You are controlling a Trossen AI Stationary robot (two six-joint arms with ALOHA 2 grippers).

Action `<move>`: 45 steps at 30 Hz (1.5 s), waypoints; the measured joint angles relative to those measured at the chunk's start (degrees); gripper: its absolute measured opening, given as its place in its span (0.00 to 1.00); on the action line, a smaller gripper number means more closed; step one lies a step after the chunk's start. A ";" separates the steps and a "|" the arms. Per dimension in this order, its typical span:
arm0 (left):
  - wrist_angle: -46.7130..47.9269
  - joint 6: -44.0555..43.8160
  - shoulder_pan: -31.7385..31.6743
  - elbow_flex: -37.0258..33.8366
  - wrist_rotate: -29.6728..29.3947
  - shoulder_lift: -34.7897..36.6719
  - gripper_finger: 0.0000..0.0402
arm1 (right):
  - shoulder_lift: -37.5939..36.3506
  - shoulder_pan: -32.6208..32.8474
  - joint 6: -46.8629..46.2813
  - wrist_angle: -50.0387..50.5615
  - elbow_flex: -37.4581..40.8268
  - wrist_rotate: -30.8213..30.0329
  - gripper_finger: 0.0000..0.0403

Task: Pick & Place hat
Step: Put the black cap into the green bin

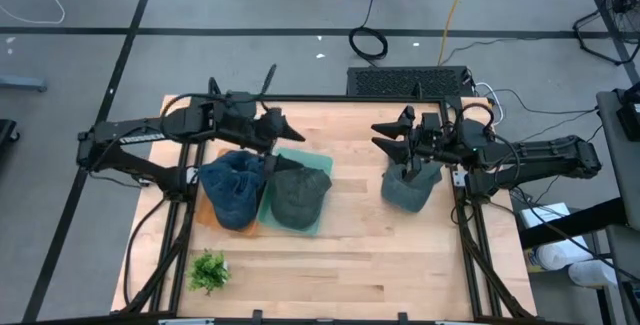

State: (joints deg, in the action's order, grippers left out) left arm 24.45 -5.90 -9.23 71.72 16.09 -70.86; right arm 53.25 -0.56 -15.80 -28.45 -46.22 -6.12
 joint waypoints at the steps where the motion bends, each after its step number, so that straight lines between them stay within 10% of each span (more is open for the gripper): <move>1: -0.79 -1.12 0.07 -0.10 0.67 0.28 0.94 | 0.00 -0.02 -0.34 0.00 0.00 0.06 0.42; 19: -19.13 -13.06 0.52 0.03 7.45 11.42 0.92 | -0.94 -0.24 -0.61 -7.71 -2.77 0.21 0.87; 45: -19.09 -18.65 0.52 0.03 7.40 18.17 0.94 | 2.22 1.42 10.93 59.15 -41.07 -14.91 0.87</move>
State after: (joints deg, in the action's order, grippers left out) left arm 5.36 -24.56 -8.71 71.75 23.49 -52.68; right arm 55.47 0.86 -4.87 30.70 -87.28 -21.03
